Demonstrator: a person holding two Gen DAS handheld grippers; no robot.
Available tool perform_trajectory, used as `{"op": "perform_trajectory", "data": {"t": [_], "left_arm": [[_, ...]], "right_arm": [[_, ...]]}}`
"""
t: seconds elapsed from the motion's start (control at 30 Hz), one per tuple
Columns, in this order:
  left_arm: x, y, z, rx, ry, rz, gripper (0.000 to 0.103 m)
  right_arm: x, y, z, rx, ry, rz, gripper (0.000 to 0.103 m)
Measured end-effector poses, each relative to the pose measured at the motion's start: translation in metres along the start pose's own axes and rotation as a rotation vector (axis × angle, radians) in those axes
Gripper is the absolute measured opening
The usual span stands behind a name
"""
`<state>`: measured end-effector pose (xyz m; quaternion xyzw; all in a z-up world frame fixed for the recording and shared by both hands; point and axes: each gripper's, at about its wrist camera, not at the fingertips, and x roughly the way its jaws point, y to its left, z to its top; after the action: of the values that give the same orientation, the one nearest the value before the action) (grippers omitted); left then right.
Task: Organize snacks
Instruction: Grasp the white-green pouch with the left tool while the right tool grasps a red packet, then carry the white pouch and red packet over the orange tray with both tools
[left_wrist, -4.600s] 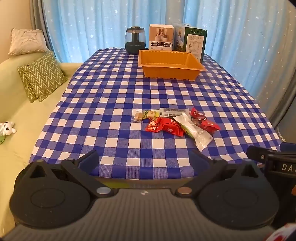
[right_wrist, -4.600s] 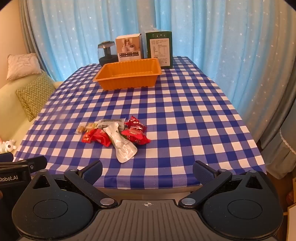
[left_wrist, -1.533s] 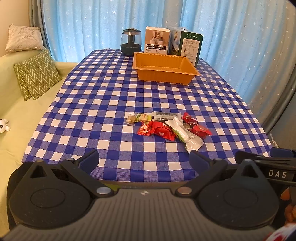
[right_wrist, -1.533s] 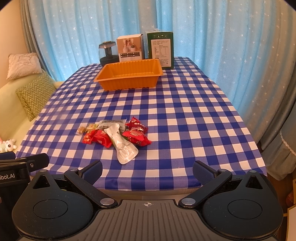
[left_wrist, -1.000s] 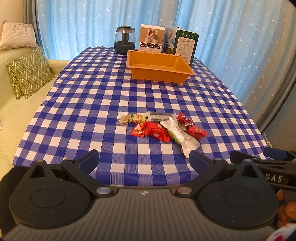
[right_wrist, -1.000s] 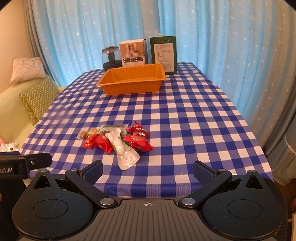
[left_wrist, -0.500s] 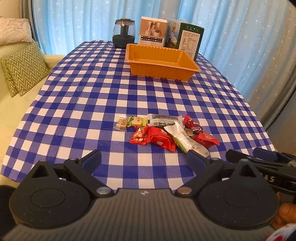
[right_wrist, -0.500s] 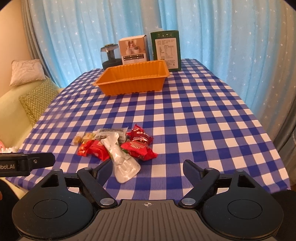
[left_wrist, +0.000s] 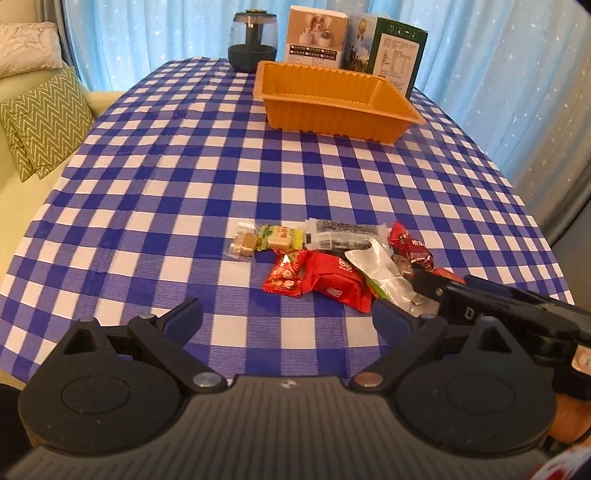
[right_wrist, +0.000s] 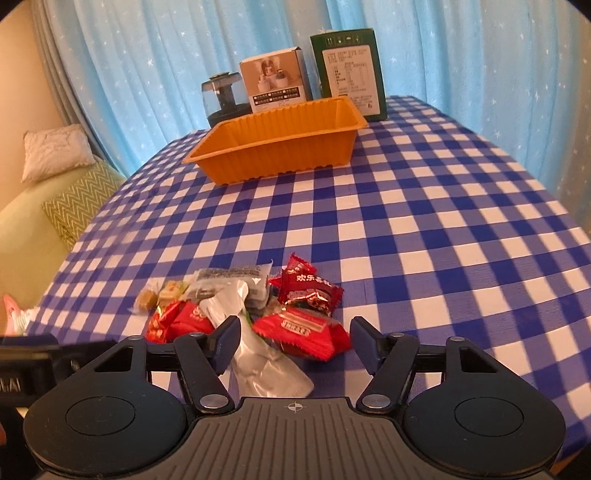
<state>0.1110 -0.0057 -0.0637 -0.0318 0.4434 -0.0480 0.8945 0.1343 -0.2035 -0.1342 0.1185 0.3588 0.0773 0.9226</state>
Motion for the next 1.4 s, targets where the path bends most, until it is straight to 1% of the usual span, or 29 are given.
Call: {"op": "perform_trajectory", "data": {"t": [0.03, 0.13, 0.23, 0.47, 0.53, 0.57, 0.67, 0.77, 0.93, 1.0, 1.1, 1.17, 1.33, 1.4], "left_arm": [[0.002, -0.001, 0.000, 0.002, 0.006, -0.003, 0.097], [0.009, -0.005, 0.000, 0.008, 0.020, -0.014, 0.097], [0.015, -0.008, -0.001, 0.008, 0.031, -0.025, 0.097], [0.022, -0.011, -0.005, 0.006, 0.050, -0.037, 0.097], [0.021, -0.012, -0.005, 0.006, 0.049, -0.040, 0.097], [0.021, -0.013, -0.005, 0.006, 0.047, -0.041, 0.097], [0.021, -0.015, -0.005, 0.007, 0.043, -0.051, 0.096], [0.020, -0.016, -0.004, 0.008, 0.039, -0.068, 0.095], [0.022, -0.020, -0.006, 0.014, 0.037, -0.093, 0.095], [0.023, -0.022, -0.006, 0.015, 0.036, -0.104, 0.094], [0.025, -0.027, -0.005, 0.024, 0.033, -0.129, 0.089], [0.027, -0.031, -0.004, 0.025, 0.033, -0.155, 0.081], [0.033, -0.044, -0.002, 0.009, 0.025, -0.212, 0.066], [0.039, -0.048, -0.001, -0.013, 0.034, -0.223, 0.064]], "right_arm": [[0.003, -0.002, 0.000, 0.004, 0.005, -0.004, 0.057], [0.006, -0.009, 0.000, 0.021, 0.005, -0.016, 0.050], [0.007, -0.014, 0.000, 0.019, 0.003, -0.043, 0.047], [0.006, -0.021, -0.002, 0.015, -0.005, -0.072, 0.045], [0.002, -0.022, -0.002, 0.009, -0.015, -0.078, 0.040], [0.001, -0.021, -0.002, 0.004, -0.019, -0.084, 0.030], [-0.002, -0.021, -0.001, -0.016, -0.026, -0.100, 0.030], [-0.004, -0.026, -0.003, -0.006, -0.021, -0.111, 0.030], [-0.014, -0.030, -0.002, -0.039, -0.039, -0.139, 0.030], [-0.017, -0.034, -0.001, -0.034, -0.047, -0.149, 0.030], [-0.023, -0.041, 0.000, -0.029, -0.060, -0.162, 0.030], [-0.028, -0.045, 0.000, -0.024, -0.068, -0.178, 0.030], [-0.033, -0.058, -0.002, 0.013, -0.069, -0.197, 0.030], [-0.033, -0.059, -0.002, 0.020, -0.068, -0.192, 0.030]]}}
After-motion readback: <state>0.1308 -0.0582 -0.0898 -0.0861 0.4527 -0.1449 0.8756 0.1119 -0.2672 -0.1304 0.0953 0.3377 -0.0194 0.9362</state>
